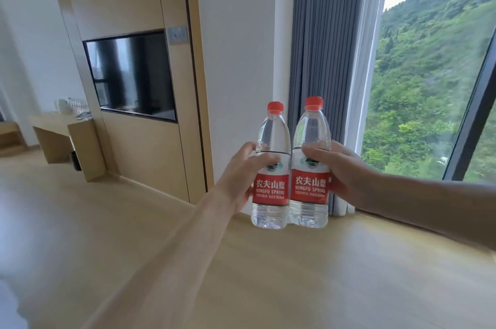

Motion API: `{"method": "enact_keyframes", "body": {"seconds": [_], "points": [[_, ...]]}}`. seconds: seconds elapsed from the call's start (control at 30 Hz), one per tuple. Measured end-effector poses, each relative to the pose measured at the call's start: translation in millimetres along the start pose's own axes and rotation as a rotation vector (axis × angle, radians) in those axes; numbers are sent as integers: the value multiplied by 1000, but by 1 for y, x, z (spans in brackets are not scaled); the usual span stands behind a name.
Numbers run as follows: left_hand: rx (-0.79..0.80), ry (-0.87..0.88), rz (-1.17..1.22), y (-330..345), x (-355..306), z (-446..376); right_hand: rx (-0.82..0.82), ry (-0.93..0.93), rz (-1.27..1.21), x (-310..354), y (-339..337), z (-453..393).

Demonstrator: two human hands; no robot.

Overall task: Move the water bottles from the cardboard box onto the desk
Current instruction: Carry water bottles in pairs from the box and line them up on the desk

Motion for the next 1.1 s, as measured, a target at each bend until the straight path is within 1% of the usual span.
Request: {"method": "enact_keyframes", "body": {"seconds": [0.13,0.23,0.37,0.47,0.57,0.63,0.77,0.87,1.0,1.1], "points": [[12,20,-8,-30,-14,-38,48,-35,19,25,7,-29],[-6,25,11,-56,-19,-63,126,-48,7,38,10,-43],[-40,37,22,-96,-20,-97,195,21,-16,30,18,-79],[-69,64,3,-129,-22,-130,230,82,-19,6,34,-145],[-110,83,-16,-167,-20,-165,166,81,-37,-15,66,-229],[-170,91,-37,-194,-15,-192,164,62,-81,-22,85,-292],[-345,74,-81,-254,-3,-251,234,-12,-167,-32,115,-413],[-474,69,-68,-299,8,-285,286,-32,-210,-44,141,-484],[-603,65,-27,-362,24,-311,423,32,-215,-71,190,-553],[-691,40,-57,-410,38,-320,525,88,-176,-95,232,-592]]}}
Point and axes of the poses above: each hand's wrist, its own z-axis away from the middle knuckle, its own y-axis out of the palm, x = y × z, the point moved 1 cm from there along -z, towards the middle knuckle, and after that the axes turned 3 degrees about x, right-handed, at the moved point
